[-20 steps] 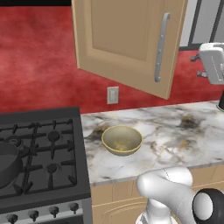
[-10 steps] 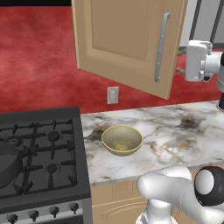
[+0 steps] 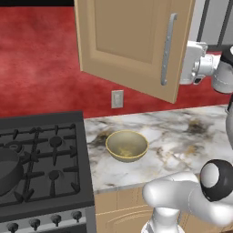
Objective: Open the cabinet and move the ladle to the pot. Then close the cabinet.
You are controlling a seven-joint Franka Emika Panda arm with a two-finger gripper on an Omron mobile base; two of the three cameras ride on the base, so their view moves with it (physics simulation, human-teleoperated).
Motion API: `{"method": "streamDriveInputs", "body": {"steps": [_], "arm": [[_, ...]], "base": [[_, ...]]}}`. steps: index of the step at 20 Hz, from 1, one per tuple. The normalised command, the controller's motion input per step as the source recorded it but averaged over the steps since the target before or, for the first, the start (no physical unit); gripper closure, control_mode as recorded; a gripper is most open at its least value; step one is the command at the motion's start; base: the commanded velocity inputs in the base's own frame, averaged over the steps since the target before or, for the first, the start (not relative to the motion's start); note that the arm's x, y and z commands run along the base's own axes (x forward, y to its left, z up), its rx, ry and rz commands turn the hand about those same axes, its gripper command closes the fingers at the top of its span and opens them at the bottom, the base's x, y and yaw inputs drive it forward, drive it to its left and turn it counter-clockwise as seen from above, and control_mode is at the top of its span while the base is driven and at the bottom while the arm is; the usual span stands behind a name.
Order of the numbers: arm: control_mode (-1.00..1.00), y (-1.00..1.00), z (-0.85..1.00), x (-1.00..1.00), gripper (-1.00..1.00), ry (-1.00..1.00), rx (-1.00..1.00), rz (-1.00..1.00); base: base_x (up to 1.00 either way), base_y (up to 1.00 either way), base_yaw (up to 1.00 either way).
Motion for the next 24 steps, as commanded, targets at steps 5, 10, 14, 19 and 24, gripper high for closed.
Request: {"method": "streamDriveInputs", "body": {"steps": [5,10,14,19,24], "arm": [[-1.0,0.59,0.0,-0.03,-1.0,0.0,0.05,0.23],[-1.0,0.61,0.01,-0.22,-1.0,0.0,0.03,0.23],[-1.0,0.61,0.04,-0.47,-1.0,0.0,0.01,0.21],[-1.0,0.63,0.07,-0.71,-1.0,0.0,0.0,0.2],[-1.0,0.62,0.1,-0.89,-1.0,-0.03,0.0,0.2]], "base": [[0.0,0.0,0.0],[0.0,0.0,0.0],[0.0,0.0,0.0],[0.0,0.0,0.0],[0.0,0.0,0.0]]}}
